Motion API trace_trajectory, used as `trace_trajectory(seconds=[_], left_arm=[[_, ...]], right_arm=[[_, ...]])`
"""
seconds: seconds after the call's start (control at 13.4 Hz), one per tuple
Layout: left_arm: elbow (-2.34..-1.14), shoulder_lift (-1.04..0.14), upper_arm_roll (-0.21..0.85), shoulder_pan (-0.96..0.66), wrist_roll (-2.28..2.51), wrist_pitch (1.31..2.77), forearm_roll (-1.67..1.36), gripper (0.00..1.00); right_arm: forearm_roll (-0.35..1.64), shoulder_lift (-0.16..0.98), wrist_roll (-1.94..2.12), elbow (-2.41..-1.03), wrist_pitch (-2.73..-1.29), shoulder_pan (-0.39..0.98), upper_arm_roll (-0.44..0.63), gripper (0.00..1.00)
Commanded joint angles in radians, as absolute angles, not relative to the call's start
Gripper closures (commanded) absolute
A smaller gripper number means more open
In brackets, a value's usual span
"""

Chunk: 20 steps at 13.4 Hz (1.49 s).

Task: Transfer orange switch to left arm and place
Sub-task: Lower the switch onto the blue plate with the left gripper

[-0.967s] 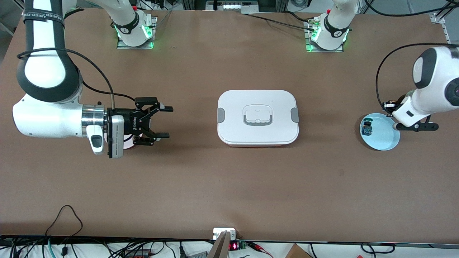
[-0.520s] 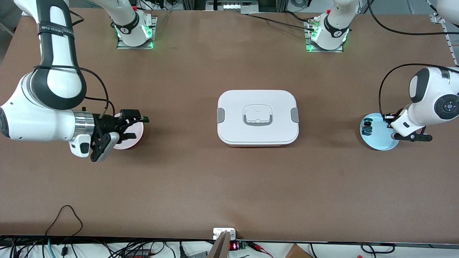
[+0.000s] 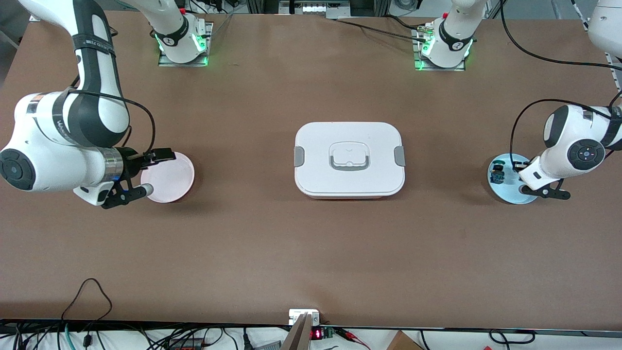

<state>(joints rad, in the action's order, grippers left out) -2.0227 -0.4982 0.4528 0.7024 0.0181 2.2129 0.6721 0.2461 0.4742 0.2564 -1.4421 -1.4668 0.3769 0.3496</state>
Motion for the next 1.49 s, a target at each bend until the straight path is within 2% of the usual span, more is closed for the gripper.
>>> trace_trajectory(seconds=[0.0, 0.07, 0.22, 0.37, 0.45, 0.59, 0.74, 0.82, 0.89, 1.04, 1.26, 1.41], left_arm=[[-1.978, -0.541, 0.460, 0.706, 0.041, 2.215, 0.744, 1.00], [-1.938, -0.590, 0.459, 0.712, 0.052, 2.217, 0.768, 1.00], [-1.919, -0.606, 0.456, 0.710, 0.055, 2.217, 0.772, 0.99], [-1.919, -0.606, 0.456, 0.707, 0.058, 2.215, 0.772, 0.95], [-1.919, -0.606, 0.456, 0.706, 0.057, 2.215, 0.772, 0.88], [-1.917, -0.609, 0.456, 0.703, 0.055, 2.215, 0.772, 0.63], [-1.917, -0.623, 0.454, 0.706, 0.055, 2.215, 0.772, 0.45], [-1.917, -0.624, 0.456, 0.707, 0.057, 2.215, 0.772, 0.30], [-1.916, -0.623, 0.456, 0.707, 0.045, 2.215, 0.773, 0.00], [-1.911, -0.615, 0.456, 0.698, 0.046, 2.207, 0.772, 0.00], [-1.898, -0.595, 0.457, 0.704, 0.040, 2.204, 0.773, 0.00], [-1.872, -0.560, 0.460, 0.712, 0.002, 2.204, 0.772, 0.00]], right_arm=[[0.084, 0.463, 0.221, -1.369, -1.367, 0.354, 0.339, 0.00], [0.043, 0.462, 0.227, -1.336, -1.327, 0.350, 0.339, 0.00], [0.037, 0.434, 0.230, -1.290, -1.298, 0.328, 0.334, 0.00], [0.038, 0.410, 0.232, -1.289, -1.346, 0.276, 0.328, 0.00], [0.034, 0.399, 0.227, -1.295, -1.409, 0.258, 0.319, 0.00], [-0.004, 0.350, 0.180, -1.302, -1.421, 0.250, 0.313, 0.00], [-0.003, 0.293, 0.065, -1.325, -1.424, 0.162, 0.205, 0.00], [-0.005, 0.276, 0.037, -1.334, -1.433, 0.084, 0.127, 0.00], [-0.006, 0.273, 0.047, -1.342, -1.443, 0.063, 0.111, 0.00], [-0.009, 0.240, 0.037, -1.405, -1.524, 0.069, 0.104, 0.00], [-0.008, 0.137, 0.031, -1.595, -1.630, 0.069, 0.107, 0.00], [-0.009, 0.126, 0.031, -1.608, -1.649, 0.075, 0.106, 0.00]])
